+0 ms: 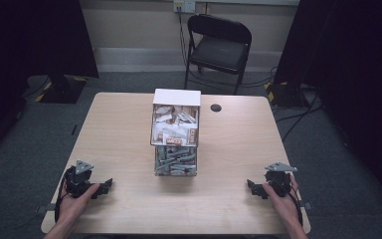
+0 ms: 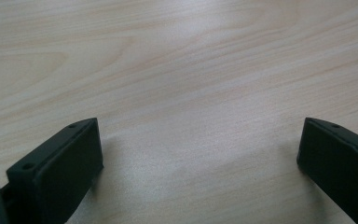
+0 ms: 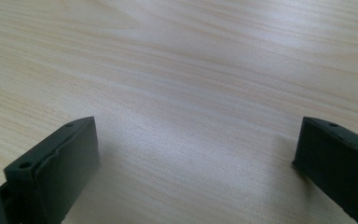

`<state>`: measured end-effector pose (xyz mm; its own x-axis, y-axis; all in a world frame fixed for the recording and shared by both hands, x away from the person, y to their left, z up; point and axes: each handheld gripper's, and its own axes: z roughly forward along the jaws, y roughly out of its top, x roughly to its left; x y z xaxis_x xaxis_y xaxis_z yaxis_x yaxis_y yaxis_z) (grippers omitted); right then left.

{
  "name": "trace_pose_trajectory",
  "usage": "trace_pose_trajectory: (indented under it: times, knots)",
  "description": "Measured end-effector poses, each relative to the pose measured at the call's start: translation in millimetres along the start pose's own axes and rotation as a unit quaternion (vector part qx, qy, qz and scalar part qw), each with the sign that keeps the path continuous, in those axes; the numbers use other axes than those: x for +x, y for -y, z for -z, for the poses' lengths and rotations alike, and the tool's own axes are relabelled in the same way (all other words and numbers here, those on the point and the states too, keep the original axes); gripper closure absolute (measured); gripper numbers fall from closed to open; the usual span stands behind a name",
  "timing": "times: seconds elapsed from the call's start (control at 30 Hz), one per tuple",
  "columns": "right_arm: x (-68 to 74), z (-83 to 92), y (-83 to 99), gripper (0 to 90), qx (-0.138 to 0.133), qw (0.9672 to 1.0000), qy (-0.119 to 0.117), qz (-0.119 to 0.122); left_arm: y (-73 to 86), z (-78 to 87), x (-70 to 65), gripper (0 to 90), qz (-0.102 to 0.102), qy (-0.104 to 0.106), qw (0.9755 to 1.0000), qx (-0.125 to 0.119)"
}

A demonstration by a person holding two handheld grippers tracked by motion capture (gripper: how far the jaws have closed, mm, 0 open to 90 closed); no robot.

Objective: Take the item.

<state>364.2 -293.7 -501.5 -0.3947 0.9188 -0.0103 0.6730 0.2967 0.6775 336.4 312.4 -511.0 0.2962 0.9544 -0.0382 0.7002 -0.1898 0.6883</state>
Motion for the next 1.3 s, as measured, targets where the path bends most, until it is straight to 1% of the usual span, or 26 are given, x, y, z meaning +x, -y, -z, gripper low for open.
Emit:
trace_pose_trajectory:
  times: [0.23, 0.33, 0.37, 0.4, 0.47, 0.5, 0.53, 0.63, 0.73, 0.8, 0.83, 0.87, 0.93, 1.0, 1.07, 1.2, 1.27, 1.3]
  knots:
    - [0.0, 0.0, 0.0, 0.0, 0.0, 1.0, 0.0, 0.0, -0.6, -0.1, 0.3, 0.1, 0.002, -0.001, 1.0, -0.001]
    - [0.0, 0.0, 0.0, 0.0, 0.0, 1.0, 0.0, 0.0, -1.7, -0.3, 0.4, 1.5, 0.003, 0.001, 1.0, 0.0]
    - [0.0, 0.0, 0.0, 0.0, 0.0, 1.0, 0.0, 0.0, -2.0, 0.6, 0.5, 2.7, 0.001, 0.0, 1.0, 0.0]
    - [0.0, 0.0, 0.0, 0.0, 0.0, 1.0, 0.0, 0.0, -1.9, 1.5, 0.5, 6.2, 0.003, 0.001, 1.0, -0.006]
    - [-0.1, 0.0, 0.0, 0.0, 0.0, 1.0, 0.0, 0.0, -2.0, 2.8, 0.9, 17.1, 0.001, 0.002, 1.0, -0.01]
    - [0.0, 0.0, 0.0, 0.0, 0.0, 1.0, 0.0, 0.0, -2.1, 3.9, 1.9, 16.9, 0.006, 0.012, 0.9999, -0.011]
    - [0.0, 0.0, 0.0, 0.0, 0.0, 1.0, 0.0, 0.0, -2.2, 4.5, 1.7, 15.4, 0.01, 0.014, 0.9998, -0.011]
    - [0.0, 0.0, 0.0, 0.0, 0.0, 1.0, 0.0, 0.0, -2.7, 5.9, 1.6, 17.8, 0.012, 0.024, 0.9996, -0.008]
    - [0.0, 0.0, 0.0, 0.0, 0.0, 1.0, 0.0, 0.0, -4.6, 7.7, -0.1, 20.4, 0.005, 0.03, 0.9995, -0.003]
    - [0.0, 0.0, 0.0, 0.0, 0.0, 1.0, 0.0, 0.0, -6.0, 9.3, -1.6, 21.8, -0.005, 0.032, 0.9995, -0.004]
    - [0.0, 0.0, 0.0, 0.0, 0.0, 1.0, 0.0, 0.0, -6.8, 9.8, -3.0, 22.0, -0.005, 0.033, 0.9994, -0.006]
    - [0.0, 0.0, 0.0, 0.0, 0.0, 1.0, 0.0, 0.0, -7.6, 10.7, -3.7, 22.7, -0.012, 0.036, 0.9993, -0.003]
    - [0.0, 0.0, 0.0, 0.0, 0.0, 1.0, 0.0, 0.0, -8.6, 11.8, -4.9, 23.2, -0.013, 0.039, 0.9991, -0.002]
    - [0.0, 0.0, 0.0, 0.0, 0.0, 1.0, 0.0, 0.0, -9.5, 13.3, -5.0, 24.5, -0.01, 0.049, 0.9987, -0.003]
    - [0.0, 0.0, 0.0, 0.0, 0.0, 1.0, 0.0, 0.0, -9.8, 14.4, -5.4, 26.3, -0.008, 0.049, 0.9988, -0.004]
    - [-0.1, 0.0, 0.0, 0.0, 0.0, 1.0, 0.0, 0.0, -12.9, 18.3, -9.8, 28.0, -0.015, 0.062, 0.9979, -0.009]
    - [0.0, 0.0, 0.0, 0.0, 0.0, 1.0, 0.0, 0.0, -13.8, 19.6, -11.0, 28.9, -0.019, 0.063, 0.9978, -0.012]
    - [0.0, 0.0, 0.0, 0.0, 0.0, 1.0, 0.0, 0.0, -14.9, 22.2, -13.3, 29.6, -0.02, 0.067, 0.9974, -0.019]
